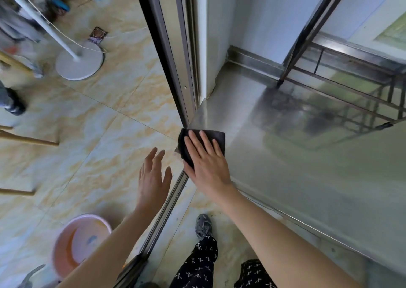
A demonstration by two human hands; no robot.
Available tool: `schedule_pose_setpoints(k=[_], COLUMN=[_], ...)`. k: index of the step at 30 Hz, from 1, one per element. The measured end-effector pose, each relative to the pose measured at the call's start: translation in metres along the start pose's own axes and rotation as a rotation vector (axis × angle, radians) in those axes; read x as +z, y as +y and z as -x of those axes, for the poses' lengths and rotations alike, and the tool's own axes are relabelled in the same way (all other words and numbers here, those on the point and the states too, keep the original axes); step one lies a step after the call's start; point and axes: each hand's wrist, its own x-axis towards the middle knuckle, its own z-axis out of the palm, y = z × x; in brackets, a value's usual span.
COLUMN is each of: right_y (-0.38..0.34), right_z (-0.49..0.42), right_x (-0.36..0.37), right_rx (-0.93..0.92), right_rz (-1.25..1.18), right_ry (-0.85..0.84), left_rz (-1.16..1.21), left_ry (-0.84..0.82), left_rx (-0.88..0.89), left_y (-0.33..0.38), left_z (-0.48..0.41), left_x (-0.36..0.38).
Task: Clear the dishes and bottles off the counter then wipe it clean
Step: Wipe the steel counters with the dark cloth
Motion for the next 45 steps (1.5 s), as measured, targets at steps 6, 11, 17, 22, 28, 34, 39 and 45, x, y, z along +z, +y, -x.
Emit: schedule_pose_setpoints(k=[6, 11, 17, 22, 28, 34, 39, 45], right_y=[0.052, 0.098, 0.164, 0.178, 0.132, 0.144, 0.176, 0.243], right_z=[0.062, 0.115, 0.18, 0.181, 0.122, 0.132, 0.176, 0.262], right_x=[-0.008, -0.013, -0.018, -0.02, -0.02, -0.013, -0.016, -0.021], right_rx=[0.221, 0.439, 0.816, 1.209, 0.694, 0.441, 0.469, 1.048], right_rz=[0.032, 0.014, -0.013, -0.128, -0.101, -0.082, -0.064, -0.109], right_ry=[0.025, 0.024, 0.091, 0.112, 0.131, 0.149, 0.171, 0.172], left_rz=[-0.014, -0.16, -0.309, -0.405, -0.43, -0.434, -0.41, -0.426], left_ry=[-0.129, -0.25, -0.325, -0.302, -0.312, -0.294, -0.27, -0.21], left_rx=[0.196, 0.437, 0.6, 0.586, 0.582, 0.568, 0.556, 0.495], left_y=[0.048, 0.097, 0.149, 0.154, 0.154, 0.155, 0.156, 0.171], left_z=[-0.015, -0.02, -0.021, -0.019, -0.019, -0.018, -0.016, -0.001], left_x=[0.021, 0.059, 0.104, 0.117, 0.118, 0.118, 0.118, 0.125])
